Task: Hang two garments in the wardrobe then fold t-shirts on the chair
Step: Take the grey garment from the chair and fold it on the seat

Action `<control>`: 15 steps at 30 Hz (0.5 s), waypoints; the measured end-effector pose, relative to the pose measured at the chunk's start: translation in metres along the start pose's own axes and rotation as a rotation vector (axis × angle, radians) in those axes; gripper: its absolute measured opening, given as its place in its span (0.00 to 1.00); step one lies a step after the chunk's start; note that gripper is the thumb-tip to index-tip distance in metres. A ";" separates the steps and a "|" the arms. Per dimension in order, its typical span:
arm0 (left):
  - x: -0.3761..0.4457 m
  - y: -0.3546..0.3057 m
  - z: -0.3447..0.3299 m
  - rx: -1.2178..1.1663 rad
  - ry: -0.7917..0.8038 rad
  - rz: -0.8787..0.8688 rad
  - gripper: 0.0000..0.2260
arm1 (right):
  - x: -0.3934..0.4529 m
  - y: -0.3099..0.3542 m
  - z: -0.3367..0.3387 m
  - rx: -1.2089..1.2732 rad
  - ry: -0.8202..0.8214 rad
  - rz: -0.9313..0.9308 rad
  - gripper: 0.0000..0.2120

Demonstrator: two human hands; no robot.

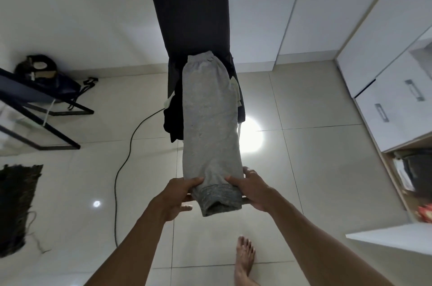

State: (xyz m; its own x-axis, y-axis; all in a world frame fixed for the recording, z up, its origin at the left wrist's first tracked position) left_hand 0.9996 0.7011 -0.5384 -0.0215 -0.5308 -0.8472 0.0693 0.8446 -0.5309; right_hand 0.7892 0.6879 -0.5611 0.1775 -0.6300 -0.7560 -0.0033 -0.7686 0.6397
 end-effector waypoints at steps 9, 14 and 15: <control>-0.040 -0.067 -0.020 -0.009 -0.105 -0.137 0.18 | -0.032 0.080 -0.012 -0.030 -0.133 0.118 0.10; -0.046 -0.105 0.001 -0.197 0.031 -0.250 0.15 | -0.034 0.121 -0.019 0.059 0.194 0.150 0.27; -0.046 -0.116 0.007 -0.207 0.113 -0.291 0.21 | -0.029 0.132 -0.020 0.041 0.231 0.169 0.34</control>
State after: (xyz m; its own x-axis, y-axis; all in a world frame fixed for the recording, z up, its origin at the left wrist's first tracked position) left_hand 0.9990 0.6270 -0.4376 -0.1212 -0.7496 -0.6507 -0.1591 0.6617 -0.7327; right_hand 0.8030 0.6072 -0.4516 0.3901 -0.7114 -0.5846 -0.0908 -0.6615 0.7444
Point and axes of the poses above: each hand's wrist, its own x-axis towards the middle knuckle, its own z-axis out of the back of the hand, y = z × x, the point moved 4 cm from there along x, towards the middle knuckle
